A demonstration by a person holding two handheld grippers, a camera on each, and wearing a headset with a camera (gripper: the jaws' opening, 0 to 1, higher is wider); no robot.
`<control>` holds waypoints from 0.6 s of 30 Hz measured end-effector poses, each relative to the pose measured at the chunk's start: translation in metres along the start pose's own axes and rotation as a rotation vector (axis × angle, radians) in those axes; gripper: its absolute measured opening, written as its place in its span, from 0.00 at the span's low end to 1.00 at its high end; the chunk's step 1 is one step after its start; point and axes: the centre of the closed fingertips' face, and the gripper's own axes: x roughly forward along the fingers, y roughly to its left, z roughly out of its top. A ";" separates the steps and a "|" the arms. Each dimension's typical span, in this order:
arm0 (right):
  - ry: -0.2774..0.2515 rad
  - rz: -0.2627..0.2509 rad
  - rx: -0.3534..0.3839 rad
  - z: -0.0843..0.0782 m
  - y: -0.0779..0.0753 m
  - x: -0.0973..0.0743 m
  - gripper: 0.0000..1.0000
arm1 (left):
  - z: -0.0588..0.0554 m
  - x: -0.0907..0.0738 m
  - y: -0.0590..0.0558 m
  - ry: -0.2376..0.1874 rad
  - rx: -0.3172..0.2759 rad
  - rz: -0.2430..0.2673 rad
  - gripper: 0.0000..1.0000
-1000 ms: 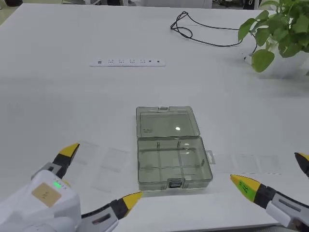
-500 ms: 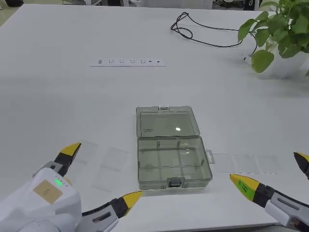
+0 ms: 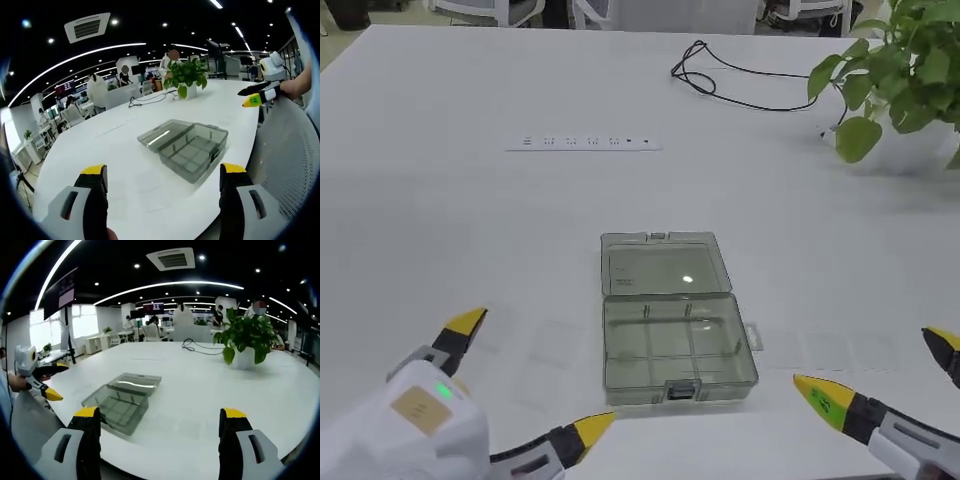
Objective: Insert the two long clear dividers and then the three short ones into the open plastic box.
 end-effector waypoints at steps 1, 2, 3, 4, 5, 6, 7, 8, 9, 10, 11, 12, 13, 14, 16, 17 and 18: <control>0.000 0.001 0.000 0.000 0.000 0.000 1.00 | 0.000 0.000 0.000 0.000 0.002 0.000 0.95; 0.003 0.003 0.000 0.000 0.001 0.000 1.00 | 0.000 0.000 0.000 -0.001 0.000 0.000 0.95; 0.004 0.007 0.001 0.000 0.001 0.000 1.00 | 0.000 0.000 0.001 -0.001 -0.002 0.001 0.95; 0.005 0.007 0.001 -0.001 0.001 0.000 1.00 | 0.000 -0.001 0.001 0.000 -0.003 0.000 0.95; 0.005 0.009 0.000 -0.001 0.001 0.000 0.99 | 0.001 -0.001 0.001 -0.001 -0.003 0.001 0.95; 0.006 0.014 0.003 -0.001 0.002 0.000 0.99 | 0.000 -0.001 0.001 0.001 -0.002 0.002 0.95; 0.005 0.014 0.002 -0.001 0.002 0.000 0.99 | 0.000 -0.001 0.001 0.001 -0.003 0.003 0.95; 0.004 0.015 0.003 0.000 0.002 0.000 0.99 | 0.000 -0.001 0.001 0.000 -0.004 0.003 0.95; 0.004 0.015 0.005 0.000 0.002 0.000 0.99 | 0.000 -0.001 0.001 0.000 -0.004 0.003 0.95; 0.002 0.013 0.005 0.000 0.002 0.000 0.99 | 0.000 -0.001 0.001 0.000 -0.005 0.002 0.95; -0.001 0.013 0.007 0.001 0.002 -0.001 0.99 | 0.000 -0.001 0.001 0.002 -0.005 0.000 0.95; -0.003 0.015 0.011 0.002 0.002 -0.001 1.00 | -0.001 0.000 0.000 0.005 -0.004 -0.001 0.95; -0.006 0.015 0.013 0.002 0.002 -0.001 1.00 | -0.001 0.000 0.000 0.006 -0.003 -0.003 0.95; -0.010 0.014 0.016 0.002 0.002 -0.002 1.00 | 0.000 0.000 0.000 0.005 -0.004 -0.004 0.95; -0.013 0.017 0.023 0.003 0.001 -0.002 1.00 | -0.001 -0.001 -0.001 0.008 -0.002 -0.006 0.95; -0.014 0.018 0.025 0.003 0.001 -0.003 1.00 | -0.001 0.000 -0.001 0.008 -0.003 -0.008 0.95; -0.016 0.022 0.028 0.003 0.001 -0.003 1.00 | -0.001 -0.001 -0.001 0.010 -0.002 -0.010 0.95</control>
